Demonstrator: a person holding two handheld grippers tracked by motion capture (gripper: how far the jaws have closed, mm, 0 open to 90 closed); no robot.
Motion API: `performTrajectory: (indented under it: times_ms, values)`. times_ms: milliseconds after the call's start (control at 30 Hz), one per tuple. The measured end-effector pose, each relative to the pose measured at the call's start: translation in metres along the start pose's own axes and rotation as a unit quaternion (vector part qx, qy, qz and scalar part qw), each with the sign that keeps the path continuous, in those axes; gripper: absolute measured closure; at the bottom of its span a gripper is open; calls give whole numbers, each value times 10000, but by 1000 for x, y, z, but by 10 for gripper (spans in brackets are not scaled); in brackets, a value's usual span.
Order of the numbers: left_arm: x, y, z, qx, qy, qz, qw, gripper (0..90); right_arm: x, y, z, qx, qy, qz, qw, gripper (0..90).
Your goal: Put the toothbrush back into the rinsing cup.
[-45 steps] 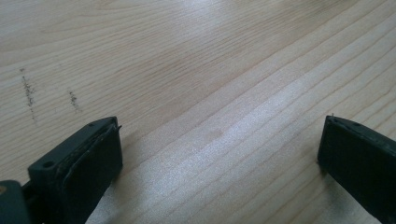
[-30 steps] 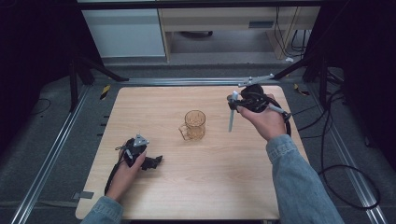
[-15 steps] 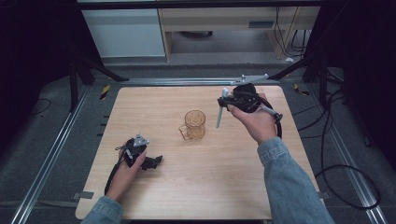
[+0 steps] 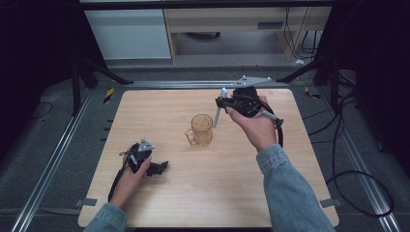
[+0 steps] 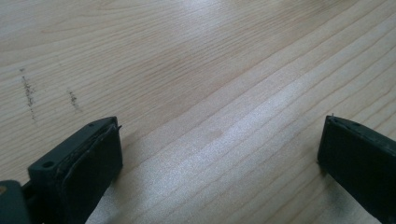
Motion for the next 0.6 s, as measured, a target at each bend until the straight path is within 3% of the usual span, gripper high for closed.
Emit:
performTrajectory:
  times_ms: [600]
  values:
    - [0, 0, 0, -1, 0, 1, 10000, 0, -6, 11, -24, -66, -84, 274, 9996, 834]
Point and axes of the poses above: each handheld gripper's, and its own axes: y roughly forward along the jaws, x roughly out of its underside, z roughly to its right, the point moved 7 cm from there along y, roughly forward along the jaws, and after that the axes turned 15 degrees about y, right-handed, at the moved point
